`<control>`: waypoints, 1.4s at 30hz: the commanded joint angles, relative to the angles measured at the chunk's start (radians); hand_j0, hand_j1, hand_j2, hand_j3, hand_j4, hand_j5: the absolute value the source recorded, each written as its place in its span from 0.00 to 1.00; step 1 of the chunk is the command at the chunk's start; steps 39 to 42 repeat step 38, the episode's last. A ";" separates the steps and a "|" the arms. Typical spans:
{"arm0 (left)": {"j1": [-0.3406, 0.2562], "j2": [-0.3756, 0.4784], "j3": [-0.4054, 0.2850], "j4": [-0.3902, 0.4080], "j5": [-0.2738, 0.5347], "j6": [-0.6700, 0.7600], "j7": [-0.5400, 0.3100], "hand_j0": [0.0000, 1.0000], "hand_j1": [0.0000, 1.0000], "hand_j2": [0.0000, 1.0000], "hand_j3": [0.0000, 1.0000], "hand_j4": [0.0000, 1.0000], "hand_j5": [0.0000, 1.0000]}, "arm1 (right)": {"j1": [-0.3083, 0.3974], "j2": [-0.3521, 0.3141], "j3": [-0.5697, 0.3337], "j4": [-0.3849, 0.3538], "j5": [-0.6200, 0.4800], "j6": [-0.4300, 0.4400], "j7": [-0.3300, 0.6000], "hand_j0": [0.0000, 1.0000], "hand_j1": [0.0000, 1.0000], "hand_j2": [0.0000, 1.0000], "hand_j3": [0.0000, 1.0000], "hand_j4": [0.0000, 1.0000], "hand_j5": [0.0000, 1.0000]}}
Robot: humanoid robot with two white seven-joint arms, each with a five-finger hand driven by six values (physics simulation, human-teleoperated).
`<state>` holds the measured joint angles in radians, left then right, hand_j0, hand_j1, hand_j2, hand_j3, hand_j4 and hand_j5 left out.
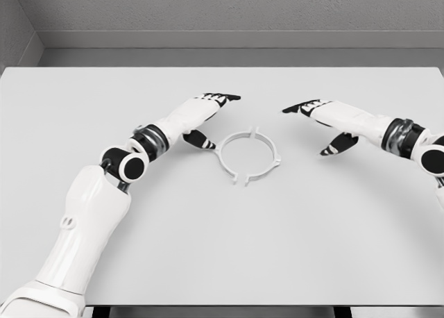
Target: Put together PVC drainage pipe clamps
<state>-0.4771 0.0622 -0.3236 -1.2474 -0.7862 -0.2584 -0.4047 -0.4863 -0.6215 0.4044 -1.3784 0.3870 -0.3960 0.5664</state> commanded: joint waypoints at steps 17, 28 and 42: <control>0.006 -0.016 -0.012 -0.015 0.005 0.001 0.000 1.00 1.00 1.00 1.00 1.00 1.00 | 0.003 -0.061 -0.022 -0.036 -0.005 0.002 0.001 1.00 1.00 1.00 1.00 1.00 1.00; 0.034 0.306 0.262 -0.178 0.334 -0.352 -0.002 1.00 1.00 1.00 1.00 1.00 1.00 | -0.003 -0.090 -0.021 -0.041 -0.005 0.002 0.001 1.00 1.00 1.00 1.00 1.00 1.00; 0.115 0.656 0.344 -0.014 0.323 -0.352 -0.006 1.00 1.00 1.00 1.00 1.00 1.00 | -0.025 -0.121 -0.004 -0.037 -0.005 -0.001 0.004 1.00 1.00 1.00 1.00 1.00 1.00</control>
